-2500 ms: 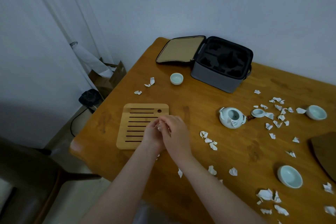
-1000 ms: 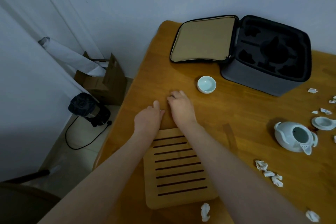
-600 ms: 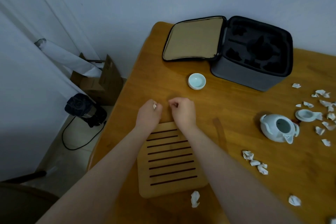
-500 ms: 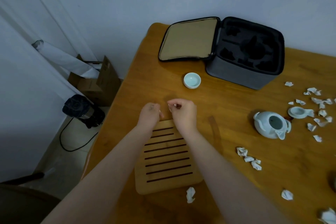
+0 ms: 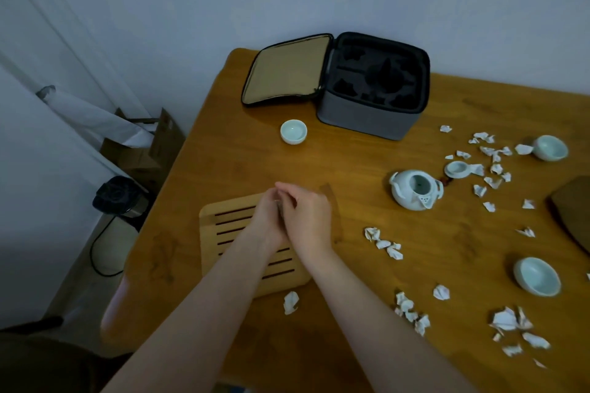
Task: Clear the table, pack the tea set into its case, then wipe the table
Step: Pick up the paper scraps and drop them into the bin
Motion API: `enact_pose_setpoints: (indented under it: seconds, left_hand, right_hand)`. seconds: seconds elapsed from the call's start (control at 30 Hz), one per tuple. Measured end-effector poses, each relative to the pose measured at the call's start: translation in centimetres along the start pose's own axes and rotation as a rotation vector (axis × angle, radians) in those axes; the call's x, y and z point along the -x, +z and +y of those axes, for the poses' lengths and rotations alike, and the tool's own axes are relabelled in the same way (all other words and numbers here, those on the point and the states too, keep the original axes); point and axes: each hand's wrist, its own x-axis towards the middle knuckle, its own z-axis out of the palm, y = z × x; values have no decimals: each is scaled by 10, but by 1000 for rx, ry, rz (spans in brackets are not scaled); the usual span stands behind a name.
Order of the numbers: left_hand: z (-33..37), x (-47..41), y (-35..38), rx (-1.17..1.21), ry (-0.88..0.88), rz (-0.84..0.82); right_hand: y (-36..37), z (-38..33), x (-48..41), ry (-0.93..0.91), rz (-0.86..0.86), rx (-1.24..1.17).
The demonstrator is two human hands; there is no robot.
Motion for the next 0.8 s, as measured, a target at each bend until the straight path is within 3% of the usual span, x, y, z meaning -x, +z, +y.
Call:
enact_pose_setpoints:
  seconds: [0.13,0.27,0.4,0.57,0.8]
  left_hand:
    - [-24,9,15,27,19,-63]
    - [-36,17,24,-111,4,43]
    - [-59,23,34,-88,100,20]
    - [-66,7,27,-53,19,183]
    - [-79,8,15,-153,200,313]
  right_hand:
    - [-14,16,13,-178,74,194]
    - [-49,23,21,-147,-154,296]
    - [-70,37,35,-141,-251,147]
    - [-86,63,49,-12,-140,-133]
    - [-127,137,58,132,-19,-54]
